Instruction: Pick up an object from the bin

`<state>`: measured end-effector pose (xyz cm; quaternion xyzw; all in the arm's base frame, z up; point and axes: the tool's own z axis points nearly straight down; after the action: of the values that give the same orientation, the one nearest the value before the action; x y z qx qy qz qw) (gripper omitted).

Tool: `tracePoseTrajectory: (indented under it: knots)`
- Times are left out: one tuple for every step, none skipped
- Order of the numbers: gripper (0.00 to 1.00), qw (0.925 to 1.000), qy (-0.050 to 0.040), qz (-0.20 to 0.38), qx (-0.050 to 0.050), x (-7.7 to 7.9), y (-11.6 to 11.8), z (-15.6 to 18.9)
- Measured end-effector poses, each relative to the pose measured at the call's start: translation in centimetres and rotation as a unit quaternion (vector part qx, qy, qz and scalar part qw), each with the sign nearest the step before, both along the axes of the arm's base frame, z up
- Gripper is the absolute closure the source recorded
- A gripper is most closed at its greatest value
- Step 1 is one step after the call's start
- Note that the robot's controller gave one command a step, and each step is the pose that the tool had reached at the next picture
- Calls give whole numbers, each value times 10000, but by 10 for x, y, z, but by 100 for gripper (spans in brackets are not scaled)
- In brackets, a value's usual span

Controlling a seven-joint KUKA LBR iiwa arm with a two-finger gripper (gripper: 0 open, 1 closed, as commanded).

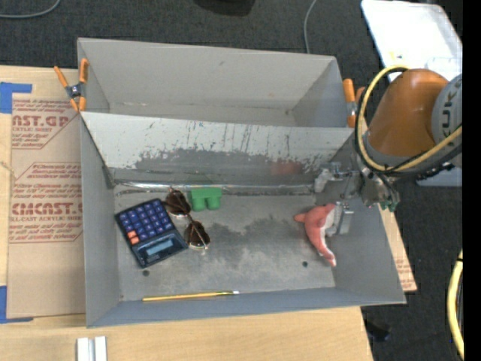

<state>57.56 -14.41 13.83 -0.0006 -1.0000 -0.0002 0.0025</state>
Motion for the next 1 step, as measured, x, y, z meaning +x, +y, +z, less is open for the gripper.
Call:
tracePoseTrajectory:
  knots:
    - [0, 10000, -45, 8, -9, 2, 1, 4]
